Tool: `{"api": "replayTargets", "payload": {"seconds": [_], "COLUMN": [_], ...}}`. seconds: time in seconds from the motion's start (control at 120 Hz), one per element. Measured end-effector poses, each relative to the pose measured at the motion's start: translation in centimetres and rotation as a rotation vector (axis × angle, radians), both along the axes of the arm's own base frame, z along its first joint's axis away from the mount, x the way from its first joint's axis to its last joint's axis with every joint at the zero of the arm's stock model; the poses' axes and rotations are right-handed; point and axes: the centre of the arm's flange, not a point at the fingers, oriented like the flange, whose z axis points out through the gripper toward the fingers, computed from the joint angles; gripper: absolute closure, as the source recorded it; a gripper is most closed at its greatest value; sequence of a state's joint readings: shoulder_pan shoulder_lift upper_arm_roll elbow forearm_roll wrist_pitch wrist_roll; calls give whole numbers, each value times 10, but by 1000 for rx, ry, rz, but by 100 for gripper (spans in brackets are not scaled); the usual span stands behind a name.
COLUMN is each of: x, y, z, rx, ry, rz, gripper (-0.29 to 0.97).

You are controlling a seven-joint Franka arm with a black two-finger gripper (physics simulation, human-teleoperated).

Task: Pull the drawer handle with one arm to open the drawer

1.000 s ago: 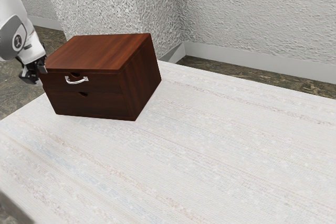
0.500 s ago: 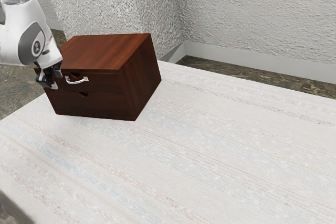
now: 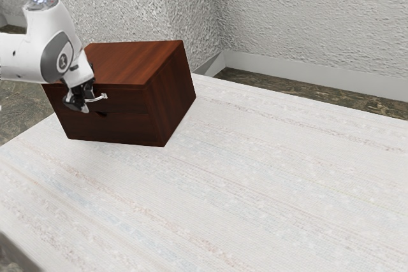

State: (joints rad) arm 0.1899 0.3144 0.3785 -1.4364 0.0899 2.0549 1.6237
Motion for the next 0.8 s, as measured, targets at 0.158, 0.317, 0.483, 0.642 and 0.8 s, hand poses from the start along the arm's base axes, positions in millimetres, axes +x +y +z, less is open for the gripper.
{"api": "replayTargets", "payload": {"seconds": [0.158,0.317,0.483,0.642,0.8], "x": [0,-6,-17,-27,-42], "y": [-1,-5,-9,-11,-15], "z": [-3,-2,5,2,6], "rx": [-11,-23,-32,-46,-62], "ry": [-4,-7,-17,-9,-14], "rz": [5,6,4,8,8], "gripper": [42,42,44,44,47]}}
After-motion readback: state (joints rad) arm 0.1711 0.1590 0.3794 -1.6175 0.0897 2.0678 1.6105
